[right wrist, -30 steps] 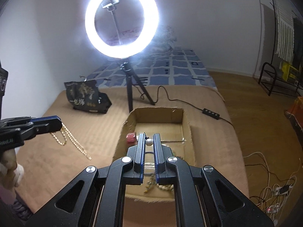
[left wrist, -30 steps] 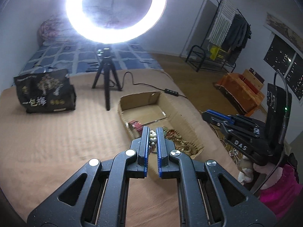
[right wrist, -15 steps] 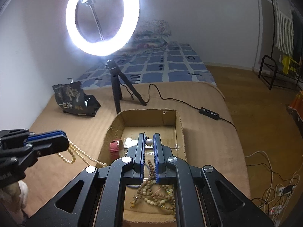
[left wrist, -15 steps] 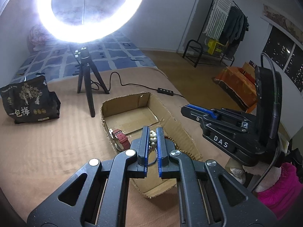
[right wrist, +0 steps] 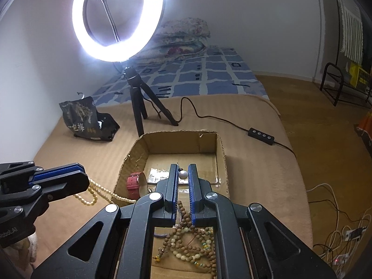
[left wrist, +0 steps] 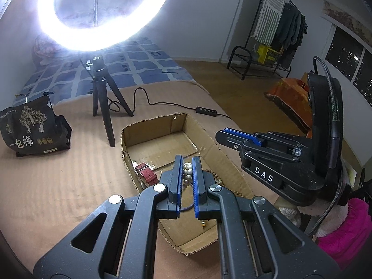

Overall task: Organize jewelry
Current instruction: 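Open both tools to release the pearls into the box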

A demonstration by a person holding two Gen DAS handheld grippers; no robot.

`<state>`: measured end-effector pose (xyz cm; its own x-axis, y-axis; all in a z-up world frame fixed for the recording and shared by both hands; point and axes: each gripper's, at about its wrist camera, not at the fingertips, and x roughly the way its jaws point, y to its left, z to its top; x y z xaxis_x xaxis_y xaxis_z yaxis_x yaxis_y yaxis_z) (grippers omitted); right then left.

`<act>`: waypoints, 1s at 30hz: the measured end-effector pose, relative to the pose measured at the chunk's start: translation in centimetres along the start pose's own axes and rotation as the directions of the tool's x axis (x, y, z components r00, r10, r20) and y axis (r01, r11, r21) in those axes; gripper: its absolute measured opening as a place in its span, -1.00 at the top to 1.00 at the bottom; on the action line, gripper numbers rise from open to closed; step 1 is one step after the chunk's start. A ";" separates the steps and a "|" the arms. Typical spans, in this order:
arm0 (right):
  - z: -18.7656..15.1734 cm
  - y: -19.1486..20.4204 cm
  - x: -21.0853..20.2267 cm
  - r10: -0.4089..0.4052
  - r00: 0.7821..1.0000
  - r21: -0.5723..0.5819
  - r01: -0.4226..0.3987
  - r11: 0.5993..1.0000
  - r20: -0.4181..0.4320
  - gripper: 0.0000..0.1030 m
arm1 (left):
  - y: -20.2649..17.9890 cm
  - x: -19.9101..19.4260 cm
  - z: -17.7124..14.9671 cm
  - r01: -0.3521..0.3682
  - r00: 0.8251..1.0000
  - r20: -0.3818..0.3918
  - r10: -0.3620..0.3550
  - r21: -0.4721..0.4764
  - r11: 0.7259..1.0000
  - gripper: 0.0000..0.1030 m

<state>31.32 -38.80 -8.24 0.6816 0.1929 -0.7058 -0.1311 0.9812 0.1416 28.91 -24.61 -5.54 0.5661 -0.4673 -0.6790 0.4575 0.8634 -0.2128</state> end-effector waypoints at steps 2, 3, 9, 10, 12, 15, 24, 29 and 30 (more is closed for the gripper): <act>-0.1 0.0 0.0 0.001 1.000 0.003 -0.001 1.000 -0.001 0.87 | 0.0 0.0 0.0 -0.004 1.000 0.002 0.004 0.001 1.000 0.90; -0.1 0.0 0.0 -0.001 1.000 0.003 0.001 1.000 0.000 0.87 | 0.0 0.0 0.0 -0.005 1.000 0.003 0.005 -0.001 1.000 0.90; -0.1 0.2 0.0 0.000 1.000 0.007 0.000 1.000 0.001 0.45 | 0.1 0.2 0.0 -0.014 1.000 0.003 0.014 0.001 1.000 0.90; -0.1 0.1 0.0 0.002 1.000 0.006 -0.002 1.000 0.002 0.42 | 0.2 0.2 0.0 -0.014 1.000 0.001 0.014 0.001 1.000 0.90; -0.2 0.2 0.0 0.002 1.000 0.002 -0.002 1.000 0.002 0.42 | 0.2 0.3 0.0 -0.016 1.000 0.000 0.016 0.002 1.000 0.89; -0.2 0.3 0.1 -0.005 1.000 0.001 0.005 1.000 0.001 0.27 | 0.3 0.4 -0.1 -0.015 1.000 -0.005 0.015 0.002 1.000 0.70; -0.2 0.2 0.1 -0.074 0.997 0.006 0.074 0.997 0.009 -0.37 | 0.3 0.2 -0.4 -0.015 1.000 0.005 0.015 0.013 1.000 -0.15; -0.1 0.2 -0.2 -0.095 0.995 0.020 0.095 0.995 0.008 -0.37 | 0.0 -0.4 -0.7 -0.031 0.999 0.021 0.031 0.029 0.999 -0.27; -0.2 0.2 -0.3 -0.098 0.995 0.024 0.097 0.995 0.008 -0.38 | -0.1 -0.6 -0.8 -0.032 0.999 0.021 0.032 0.032 0.999 -0.27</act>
<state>30.99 -38.67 -8.12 0.6968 0.0962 -0.7108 -0.0467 0.9950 0.0888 28.02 -24.30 -5.68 0.5943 -0.4436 -0.6708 0.4606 0.8715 -0.1682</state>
